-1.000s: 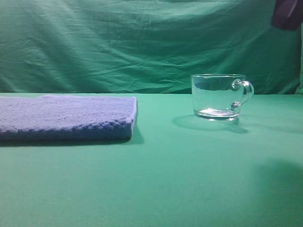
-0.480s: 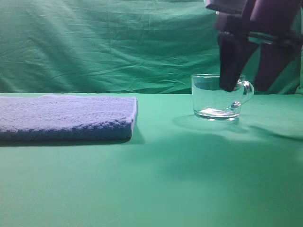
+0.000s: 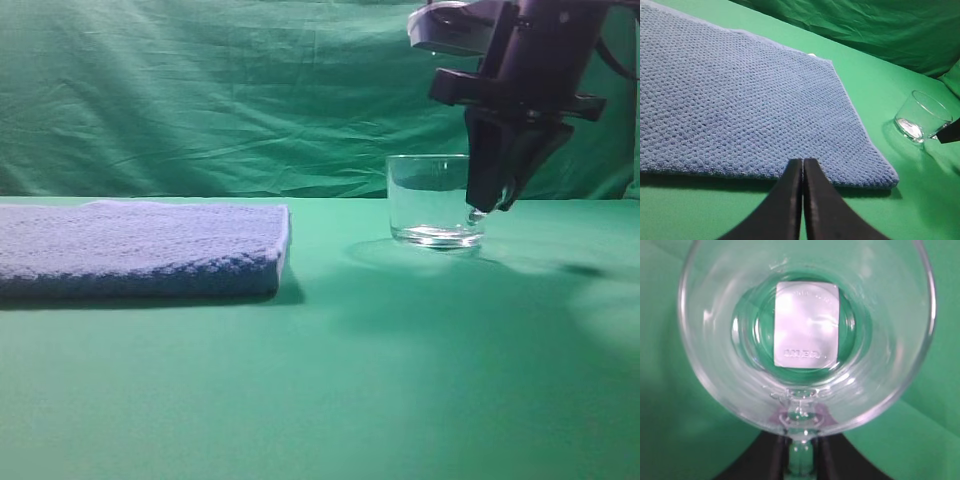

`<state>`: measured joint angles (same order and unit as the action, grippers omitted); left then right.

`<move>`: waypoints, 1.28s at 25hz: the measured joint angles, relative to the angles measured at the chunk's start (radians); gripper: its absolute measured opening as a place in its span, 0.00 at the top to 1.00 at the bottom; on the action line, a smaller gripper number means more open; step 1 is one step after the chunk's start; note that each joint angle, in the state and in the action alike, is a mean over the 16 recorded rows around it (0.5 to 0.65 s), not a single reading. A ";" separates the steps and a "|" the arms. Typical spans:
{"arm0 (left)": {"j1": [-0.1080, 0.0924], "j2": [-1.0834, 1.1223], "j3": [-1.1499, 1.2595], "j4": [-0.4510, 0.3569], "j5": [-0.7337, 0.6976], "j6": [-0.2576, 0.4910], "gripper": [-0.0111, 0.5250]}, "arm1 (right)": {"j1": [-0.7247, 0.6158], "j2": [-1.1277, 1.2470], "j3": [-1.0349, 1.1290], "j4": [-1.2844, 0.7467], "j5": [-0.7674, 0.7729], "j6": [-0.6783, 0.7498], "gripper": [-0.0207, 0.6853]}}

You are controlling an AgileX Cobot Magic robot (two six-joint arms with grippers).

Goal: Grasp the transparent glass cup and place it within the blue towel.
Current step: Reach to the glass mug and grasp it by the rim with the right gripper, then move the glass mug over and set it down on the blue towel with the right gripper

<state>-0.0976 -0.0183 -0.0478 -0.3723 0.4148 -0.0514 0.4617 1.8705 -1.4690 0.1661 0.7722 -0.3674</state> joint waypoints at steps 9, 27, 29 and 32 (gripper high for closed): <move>0.000 0.000 0.000 0.000 0.000 0.000 0.98 | 0.177 0.173 -0.348 0.009 0.024 -0.029 0.83; 0.000 0.000 0.000 0.000 0.000 0.000 0.98 | 0.333 0.470 -0.606 0.046 0.002 -0.033 0.43; 0.000 0.000 0.000 0.000 0.000 0.000 0.98 | 0.330 0.443 -0.607 0.042 0.027 -0.025 0.39; 0.000 0.000 0.000 0.000 0.000 0.000 0.98 | 0.323 0.383 -0.610 0.027 0.085 -0.007 0.39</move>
<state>-0.0976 -0.0183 -0.0478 -0.3723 0.4148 -0.0514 0.7851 2.2533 -2.0785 0.1932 0.8574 -0.3748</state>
